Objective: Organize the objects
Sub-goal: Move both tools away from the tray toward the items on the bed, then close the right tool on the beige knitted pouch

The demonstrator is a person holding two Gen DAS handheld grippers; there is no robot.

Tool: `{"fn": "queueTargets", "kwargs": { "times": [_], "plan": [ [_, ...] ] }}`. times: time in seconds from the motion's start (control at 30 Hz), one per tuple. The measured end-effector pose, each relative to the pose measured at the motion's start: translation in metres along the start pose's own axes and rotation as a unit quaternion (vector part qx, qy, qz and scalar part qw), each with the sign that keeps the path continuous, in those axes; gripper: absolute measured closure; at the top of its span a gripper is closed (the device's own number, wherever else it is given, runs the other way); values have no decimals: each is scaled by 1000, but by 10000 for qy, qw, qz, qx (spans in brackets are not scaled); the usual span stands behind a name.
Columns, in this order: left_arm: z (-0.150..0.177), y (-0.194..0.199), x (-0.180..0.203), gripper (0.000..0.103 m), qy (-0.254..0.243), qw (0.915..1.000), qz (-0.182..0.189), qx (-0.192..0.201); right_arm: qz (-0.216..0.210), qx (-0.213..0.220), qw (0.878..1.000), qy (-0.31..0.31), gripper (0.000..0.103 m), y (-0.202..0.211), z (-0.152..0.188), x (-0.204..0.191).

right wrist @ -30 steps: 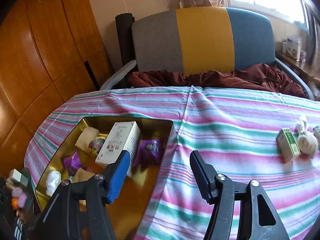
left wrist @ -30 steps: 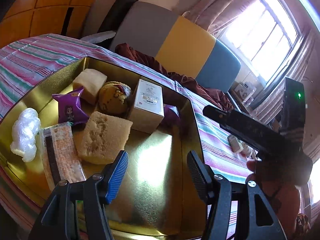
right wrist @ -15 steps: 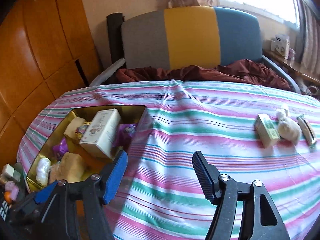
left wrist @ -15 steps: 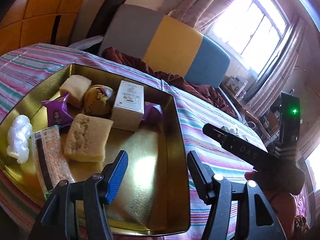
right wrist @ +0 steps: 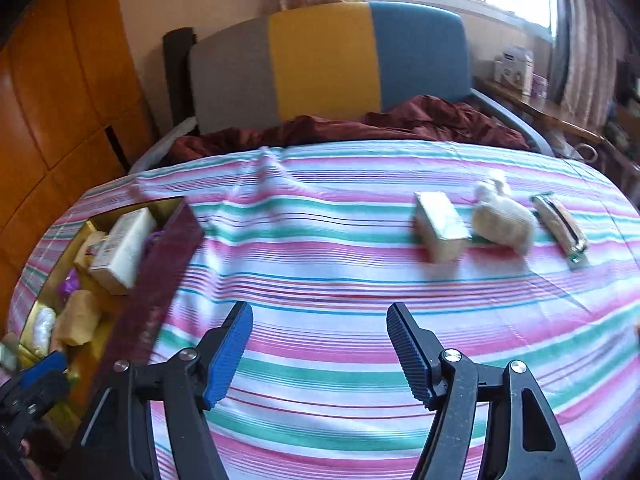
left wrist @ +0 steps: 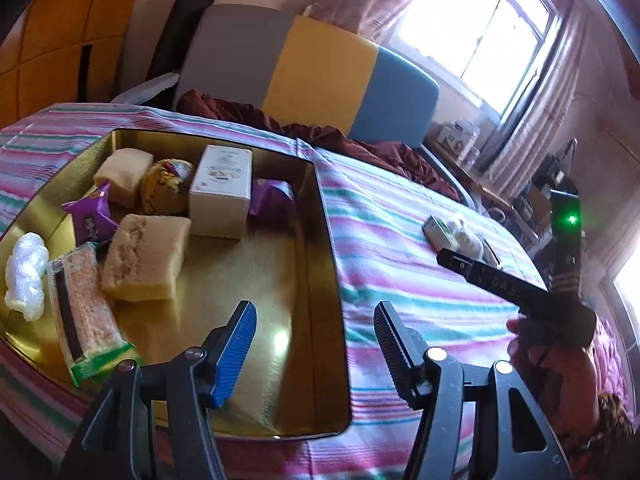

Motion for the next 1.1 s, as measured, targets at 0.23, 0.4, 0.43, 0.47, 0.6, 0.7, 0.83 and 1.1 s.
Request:
{"fn": "queueTargets", "kwargs": {
  "times": [0.23, 0.4, 0.43, 0.47, 0.6, 0.7, 0.83, 1.1],
  "plan": [
    [0, -12, 33, 41, -365, 9990, 168, -173, 325, -92, 9991, -253, 31, -9, 6, 45],
    [4, -26, 63, 41, -654, 9966, 349, -363, 581, -117, 9975, -382, 31, -13, 8, 79],
    [5, -29, 68, 41, -699, 9960, 375, -402, 607, -120, 9972, -424, 31, -14, 8, 86],
    [7, -32, 73, 41, -735, 9954, 415, -441, 635, -118, 9969, -445, 30, -15, 8, 91],
    [14, -47, 91, 41, -825, 9930, 546, -650, 787, -99, 9956, -490, 29, -22, 7, 110],
    [19, -54, 100, 41, -893, 9915, 583, -742, 855, -106, 9948, -545, 28, -29, 5, 122],
    [25, -65, 108, 41, -933, 9895, 612, -914, 954, -71, 9939, -549, 26, -42, -1, 137],
    [34, -83, 114, 41, -1058, 9857, 516, -1207, 1071, 131, 9937, -297, 21, -72, -45, 165]
  ]
}}
Point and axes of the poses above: each gripper's, at about its wrist camera, not at the fingertips, and y roughly against the way its jaws point, x to its right, z to its underside, the point moved 6 cm from there along -y, roughly the way its jaws point, and after that the axes turned 12 degrees about z, right-handed, at the moved point
